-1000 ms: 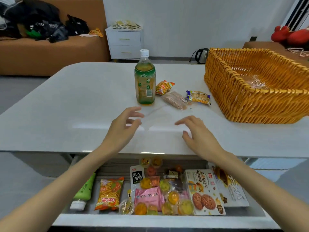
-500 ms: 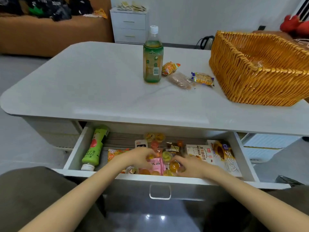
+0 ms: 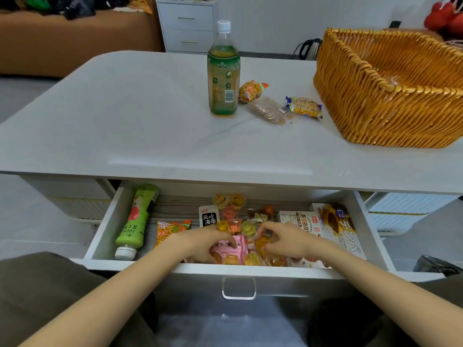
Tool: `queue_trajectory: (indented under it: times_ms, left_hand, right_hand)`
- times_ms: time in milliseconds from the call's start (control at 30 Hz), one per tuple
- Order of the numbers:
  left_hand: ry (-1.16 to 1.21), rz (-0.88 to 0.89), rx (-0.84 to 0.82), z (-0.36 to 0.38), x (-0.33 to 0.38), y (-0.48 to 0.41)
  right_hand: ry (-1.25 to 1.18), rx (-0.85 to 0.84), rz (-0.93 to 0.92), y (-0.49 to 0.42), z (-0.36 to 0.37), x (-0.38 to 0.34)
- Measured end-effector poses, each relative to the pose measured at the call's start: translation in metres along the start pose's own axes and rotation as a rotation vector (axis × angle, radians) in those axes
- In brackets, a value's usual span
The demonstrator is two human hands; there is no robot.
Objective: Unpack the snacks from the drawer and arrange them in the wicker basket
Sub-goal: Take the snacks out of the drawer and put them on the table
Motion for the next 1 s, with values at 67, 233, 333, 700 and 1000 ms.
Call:
queue_trajectory:
  times_ms: [67,233,333,700,1000]
  left_hand:
    - [-0.061,0.05,0.009,0.0,0.002,-0.002]
    - [-0.177,0.078,0.069,0.007,0.0,-0.008]
    - [-0.234,0.066,0.142,0.006,-0.006,-0.011]
    - [-0.33,0.088,-0.043,0.009,0.004,-0.011]
    - [-0.28,0.219,0.017,0.011,0.009,-0.024]
  right_hand:
    - [0.033,0.056,0.017,-0.002,0.002,0.001]
    - [0.233,-0.015,0.013,-0.007,0.009,0.004]
    - [0.284,0.01,-0.016,-0.009,0.009,0.0]
    - [0.256,0.071,-0.057,-0.01,0.014,-0.003]
    - [-0.047,0.097,-0.021,0.004,-0.008,0.004]
Point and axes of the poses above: each hand's wrist, its own y-axis away from the middle knuckle, its own z-axis out of the palm, x = y × z, the point moved 1 cm from there along -y, towards the middle knuckle, and after that the axes turned 3 degrees about y, right-handed, at the moved point
